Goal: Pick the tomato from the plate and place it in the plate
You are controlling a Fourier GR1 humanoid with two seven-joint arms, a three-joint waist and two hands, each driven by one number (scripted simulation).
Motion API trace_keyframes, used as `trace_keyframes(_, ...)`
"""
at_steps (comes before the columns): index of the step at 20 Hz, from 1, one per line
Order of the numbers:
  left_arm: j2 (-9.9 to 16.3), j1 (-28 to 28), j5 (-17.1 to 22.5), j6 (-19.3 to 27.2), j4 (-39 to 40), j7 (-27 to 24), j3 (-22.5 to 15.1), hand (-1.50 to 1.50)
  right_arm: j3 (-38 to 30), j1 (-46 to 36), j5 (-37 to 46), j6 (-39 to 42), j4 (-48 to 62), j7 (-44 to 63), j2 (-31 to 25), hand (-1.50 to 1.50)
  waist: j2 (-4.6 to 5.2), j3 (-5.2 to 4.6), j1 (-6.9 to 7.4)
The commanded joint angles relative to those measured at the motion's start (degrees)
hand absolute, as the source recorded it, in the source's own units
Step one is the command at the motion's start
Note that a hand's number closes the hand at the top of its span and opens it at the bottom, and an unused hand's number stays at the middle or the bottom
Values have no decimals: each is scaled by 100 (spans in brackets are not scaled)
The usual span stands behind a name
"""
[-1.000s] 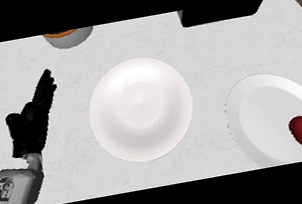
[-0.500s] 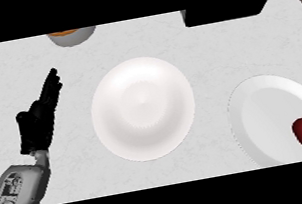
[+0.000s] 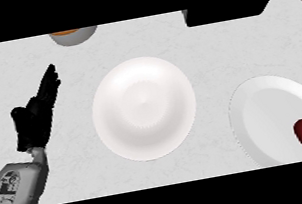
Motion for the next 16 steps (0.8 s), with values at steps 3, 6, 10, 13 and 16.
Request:
trace_keyframes(3, -2, 40, -198, -112, -91, 21, 145, 0, 308, -729, 515, 575, 672, 182, 320, -150, 2, 0, 26)
trace_keyframes(6, -192, 188, -255, -158, 7, -243, 235, 0, 518, -458, 1102, 426, 707, -64, 835, -150, -3, 0, -10)
trace_keyframes(10, -332, -76, -307, -269, 218, -146, 346, 0, 365, -707, 1323, 763, 1202, -368, 926, -150, -2, 0, -19)
trace_keyframes(13, -289, 175, -370, -331, -129, -13, 447, 0, 221, -642, 1508, 891, 1261, -485, 1064, -150, -6, 0, -20)
trace_keyframes(16, -338, -43, -474, -426, 423, -374, 451, 0, 513, -445, 2149, 259, 1984, -1084, 1299, -150, 1, 1, -38)
